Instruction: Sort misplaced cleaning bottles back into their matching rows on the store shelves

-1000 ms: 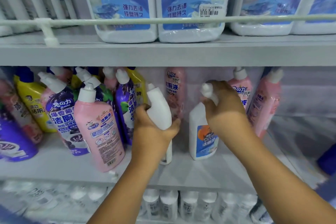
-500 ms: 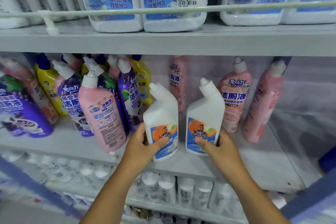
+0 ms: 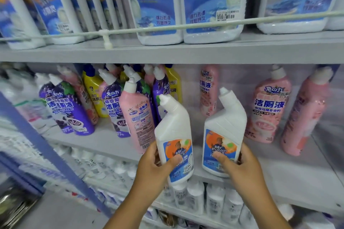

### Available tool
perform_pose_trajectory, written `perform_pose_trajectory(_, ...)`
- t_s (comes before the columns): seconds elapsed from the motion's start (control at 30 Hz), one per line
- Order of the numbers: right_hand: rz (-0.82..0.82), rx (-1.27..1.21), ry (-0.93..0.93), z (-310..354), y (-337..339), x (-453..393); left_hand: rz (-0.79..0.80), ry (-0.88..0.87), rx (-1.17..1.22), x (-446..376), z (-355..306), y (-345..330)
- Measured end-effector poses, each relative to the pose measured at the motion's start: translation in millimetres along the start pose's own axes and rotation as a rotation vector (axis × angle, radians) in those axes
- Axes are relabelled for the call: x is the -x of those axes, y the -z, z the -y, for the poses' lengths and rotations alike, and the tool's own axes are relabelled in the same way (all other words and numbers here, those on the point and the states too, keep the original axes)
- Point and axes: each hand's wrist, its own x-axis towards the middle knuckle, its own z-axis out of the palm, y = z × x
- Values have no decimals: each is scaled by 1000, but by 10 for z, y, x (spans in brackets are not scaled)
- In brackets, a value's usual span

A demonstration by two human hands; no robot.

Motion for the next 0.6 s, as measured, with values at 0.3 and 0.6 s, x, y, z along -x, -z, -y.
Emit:
perform_pose_trajectory(0.3, 24, -4, 22, 356, -698, 431, 7, -121, 106, 254, -350, 972)
perform_pose_trajectory(0.6, 2, -93, 181, 1381, -2070, 934, -68, -297, 169, 156, -1083, 2506)
